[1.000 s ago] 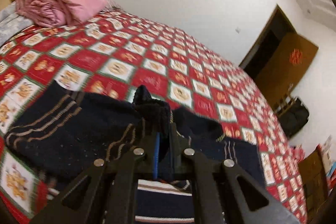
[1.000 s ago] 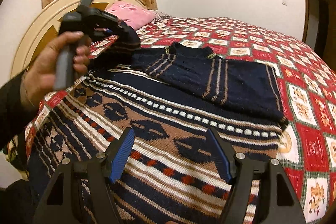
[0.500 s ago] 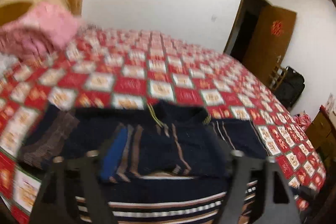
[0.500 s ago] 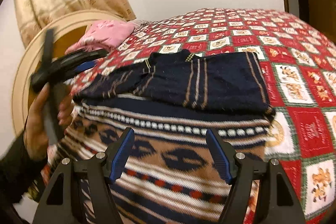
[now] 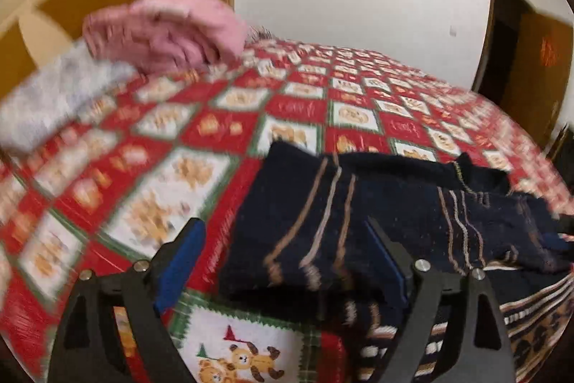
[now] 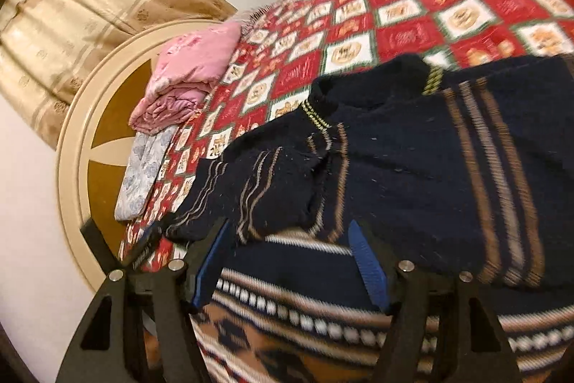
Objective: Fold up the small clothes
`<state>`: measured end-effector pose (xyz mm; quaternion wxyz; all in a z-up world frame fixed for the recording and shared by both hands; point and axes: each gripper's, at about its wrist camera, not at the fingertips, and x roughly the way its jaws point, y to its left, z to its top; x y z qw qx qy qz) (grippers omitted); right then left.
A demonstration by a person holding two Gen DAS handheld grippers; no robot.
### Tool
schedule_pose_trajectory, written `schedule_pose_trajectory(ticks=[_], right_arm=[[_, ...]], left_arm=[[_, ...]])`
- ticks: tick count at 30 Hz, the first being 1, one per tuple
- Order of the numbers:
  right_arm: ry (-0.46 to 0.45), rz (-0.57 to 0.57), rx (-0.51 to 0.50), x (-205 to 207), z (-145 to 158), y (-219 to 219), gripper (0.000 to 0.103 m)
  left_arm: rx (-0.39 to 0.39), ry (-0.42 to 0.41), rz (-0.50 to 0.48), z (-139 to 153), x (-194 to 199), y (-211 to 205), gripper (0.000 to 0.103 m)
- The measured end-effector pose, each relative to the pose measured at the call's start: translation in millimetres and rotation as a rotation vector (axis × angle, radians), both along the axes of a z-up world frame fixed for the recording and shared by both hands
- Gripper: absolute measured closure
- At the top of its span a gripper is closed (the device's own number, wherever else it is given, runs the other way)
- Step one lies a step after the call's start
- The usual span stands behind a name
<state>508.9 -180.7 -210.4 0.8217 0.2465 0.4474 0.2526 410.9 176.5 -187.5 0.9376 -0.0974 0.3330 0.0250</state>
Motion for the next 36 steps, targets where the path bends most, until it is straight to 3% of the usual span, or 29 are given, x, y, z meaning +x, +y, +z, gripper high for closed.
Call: schedule_pose_trajectory(ticks=[2, 4, 7, 10, 12, 13, 14, 17, 22, 27, 32, 36], right_arm=[[0.028, -0.007, -0.017, 12.5, -10.7, 10.9, 0.035], [0.052, -0.001, -0.029, 23.5, -21.3, 19.9, 0.036], [0.076, 0.008, -0.018, 35.1, -35.0, 30.9, 0.050], [0.064, 0.019, -0.018, 40.2, -38.6, 40.7, 0.052], [0.049, 0.015, -0.035, 43.4, -37.0, 46.1, 0.068], [0.039, 0.006, -0.057, 44.4, -35.7, 47.5, 0.086], [0.030, -0.003, -0.073, 44.1, -34.0, 48.1, 0.095], [-0.012, 0.005, -0.111, 39.2, -24.1, 47.5, 0.096], [-0.107, -0.004, -0.192, 28.9, 4.1, 36.8, 0.097], [-0.152, -0.050, -0.243, 28.1, 23.4, 8.4, 0.097], [-0.146, -0.104, -0.267, 29.6, 24.8, -25.9, 0.097], [-0.137, -0.159, -0.286, 29.6, 19.5, -52.8, 0.103]], left_arm=[[-0.061, -0.004, 0.001, -0.7, -1.1, 6.5, 0.015], [-0.062, -0.057, -0.004, 2.3, -8.2, 1.7, 0.012], [-0.054, -0.011, -0.033, -7.0, -0.5, -3.6, 0.012], [-0.078, 0.041, -0.026, -16.3, 9.6, 1.2, 0.012], [-0.107, 0.031, -0.013, -17.1, 6.8, 8.2, 0.012], [-0.119, 0.028, -0.003, -17.2, 5.0, 10.8, 0.012], [-0.128, 0.027, 0.000, -17.6, 4.2, 12.4, 0.012], [-0.139, 0.015, -0.005, -17.0, 1.6, 13.6, 0.012], [-0.146, -0.020, -0.021, -13.3, -1.8, 13.5, 0.003], [-0.106, 0.029, -0.051, -17.0, 6.7, 4.1, 0.002], [-0.010, 0.131, -0.103, -25.9, 20.1, -15.5, 0.002], [0.055, 0.140, -0.130, -25.9, 19.3, -27.0, 0.002]])
